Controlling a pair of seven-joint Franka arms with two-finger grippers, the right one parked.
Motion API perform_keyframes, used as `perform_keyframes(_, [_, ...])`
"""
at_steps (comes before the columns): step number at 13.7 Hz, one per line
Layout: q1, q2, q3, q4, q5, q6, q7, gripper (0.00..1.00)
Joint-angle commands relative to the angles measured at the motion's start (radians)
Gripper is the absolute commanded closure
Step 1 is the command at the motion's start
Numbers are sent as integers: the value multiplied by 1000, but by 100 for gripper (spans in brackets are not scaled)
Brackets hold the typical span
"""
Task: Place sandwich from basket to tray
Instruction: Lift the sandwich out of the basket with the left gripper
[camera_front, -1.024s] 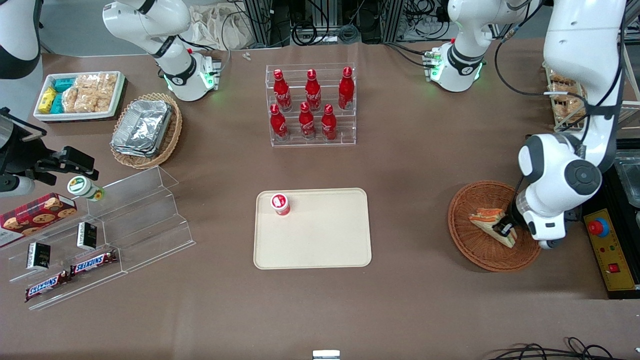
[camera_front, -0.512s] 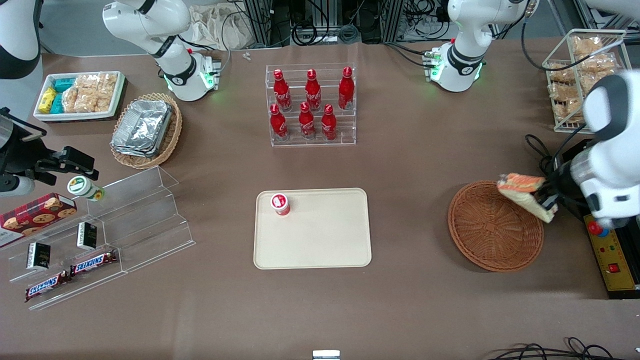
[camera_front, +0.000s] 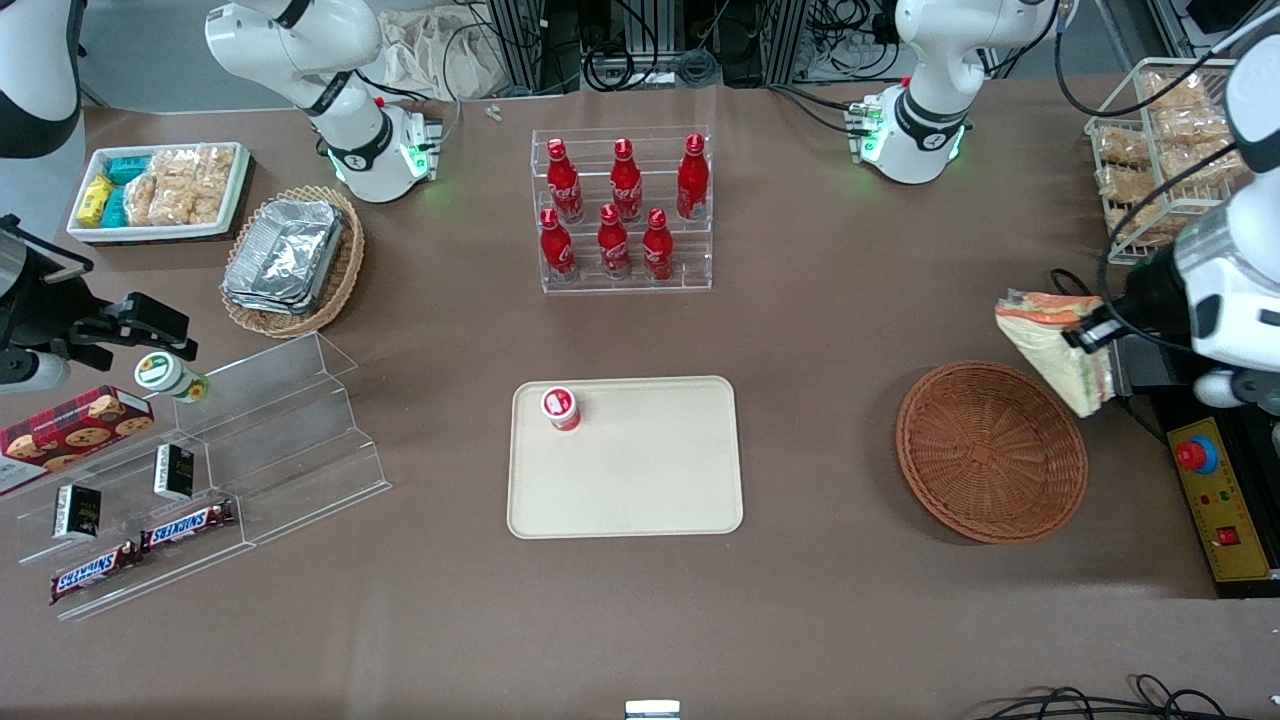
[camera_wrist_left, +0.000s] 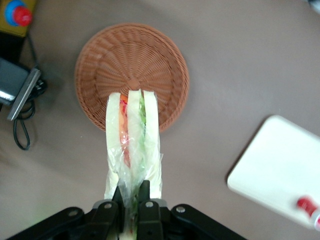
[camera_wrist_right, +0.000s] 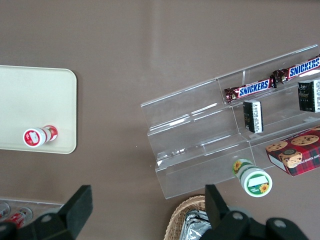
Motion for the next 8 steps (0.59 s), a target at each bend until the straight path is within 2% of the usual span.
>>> perform_keyframes(1, [-3,6,-125,39,4,-42,59,100])
perform_keyframes(5, [-17,46,-347,34,87,28,40,100])
perform_keyframes(8, [-154,171,-372,19,205,160,16,100])
